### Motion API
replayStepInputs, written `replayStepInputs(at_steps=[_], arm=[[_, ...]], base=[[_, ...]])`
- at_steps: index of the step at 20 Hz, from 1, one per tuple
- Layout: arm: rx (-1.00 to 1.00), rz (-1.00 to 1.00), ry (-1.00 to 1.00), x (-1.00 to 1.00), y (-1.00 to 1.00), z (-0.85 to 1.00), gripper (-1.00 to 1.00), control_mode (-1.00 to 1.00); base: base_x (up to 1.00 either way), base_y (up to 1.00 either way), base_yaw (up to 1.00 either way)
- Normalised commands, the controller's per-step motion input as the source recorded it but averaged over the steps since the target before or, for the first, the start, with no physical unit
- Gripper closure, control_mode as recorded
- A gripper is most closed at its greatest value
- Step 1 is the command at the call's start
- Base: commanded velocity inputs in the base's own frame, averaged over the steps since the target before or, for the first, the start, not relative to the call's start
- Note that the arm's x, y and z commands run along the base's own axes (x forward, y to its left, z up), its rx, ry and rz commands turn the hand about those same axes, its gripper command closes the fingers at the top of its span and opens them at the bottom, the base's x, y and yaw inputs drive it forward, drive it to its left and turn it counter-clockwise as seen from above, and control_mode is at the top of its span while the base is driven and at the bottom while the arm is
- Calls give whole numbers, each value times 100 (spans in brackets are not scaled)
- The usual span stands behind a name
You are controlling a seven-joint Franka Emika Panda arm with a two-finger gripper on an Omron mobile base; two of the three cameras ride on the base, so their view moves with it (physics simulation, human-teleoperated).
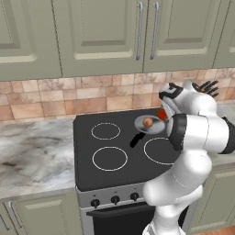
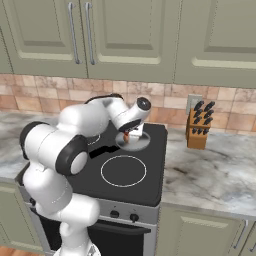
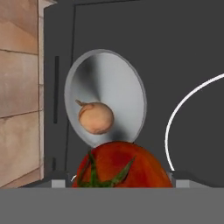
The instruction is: Place the pan on the rear right burner on the stove. Then place the tomato and the onion in the pan and turn on the rear right burner.
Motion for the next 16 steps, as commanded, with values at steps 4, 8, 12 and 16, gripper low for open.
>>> replayStepInputs(at_steps=[4,8,12,16], arm=[[3,0,0,18,-18,-23,100,-100],[0,0,0,24,-3,-25,100,-100],[0,0,0,36,0,-28,100,-100],[0,0,0,36,-1,-20,100,-100]], base=[[0,0,0],[0,0,0],[0,0,0],[0,0,0]])
